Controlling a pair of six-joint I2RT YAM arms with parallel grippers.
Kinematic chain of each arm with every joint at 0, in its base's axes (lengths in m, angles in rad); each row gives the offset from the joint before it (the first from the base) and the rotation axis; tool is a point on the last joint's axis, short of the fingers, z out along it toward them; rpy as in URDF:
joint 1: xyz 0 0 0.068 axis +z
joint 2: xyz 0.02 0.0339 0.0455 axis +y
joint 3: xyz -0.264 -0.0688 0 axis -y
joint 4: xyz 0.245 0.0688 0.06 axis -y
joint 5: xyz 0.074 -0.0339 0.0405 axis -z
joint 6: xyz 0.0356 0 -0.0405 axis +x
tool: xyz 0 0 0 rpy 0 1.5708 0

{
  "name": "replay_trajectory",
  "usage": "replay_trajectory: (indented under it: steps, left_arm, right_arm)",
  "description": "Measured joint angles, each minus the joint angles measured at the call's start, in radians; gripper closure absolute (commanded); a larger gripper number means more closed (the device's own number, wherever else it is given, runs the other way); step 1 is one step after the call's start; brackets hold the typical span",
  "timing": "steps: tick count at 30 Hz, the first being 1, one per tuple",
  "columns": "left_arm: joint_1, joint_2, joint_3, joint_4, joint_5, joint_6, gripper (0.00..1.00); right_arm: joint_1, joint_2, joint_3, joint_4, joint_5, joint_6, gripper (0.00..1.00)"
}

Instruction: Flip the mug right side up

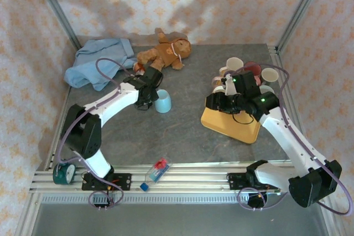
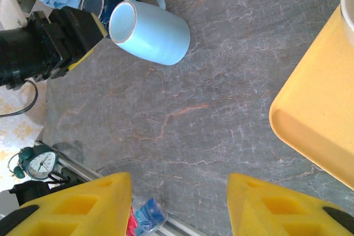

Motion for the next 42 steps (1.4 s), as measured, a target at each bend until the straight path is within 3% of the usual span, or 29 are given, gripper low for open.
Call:
replay_trajectory:
  steps: [23,33,37,42]
  left_arm:
    - [0.025,0.121,0.111,0.033,-0.045,-0.078,0.60]
    - [0.025,0.109,0.096,0.055,-0.052,-0.076,0.52]
    - [0.023,0.081,0.079,0.042,-0.051,-0.077,0.41]
    - [0.023,0.005,0.054,0.030,-0.053,-0.086,0.41]
  right_arm:
    - [0.000,0.031,0.051,-0.013,-0.003,-0.031,0.51]
    - [0.000,0.035,0.051,-0.019,-0.003,-0.035,0.51]
    - [0.000,0.045,0.052,-0.020,-0.003,-0.035,0.51]
    - [0.000,0.045,0.052,-0.019,-0.003,-0.034,0.51]
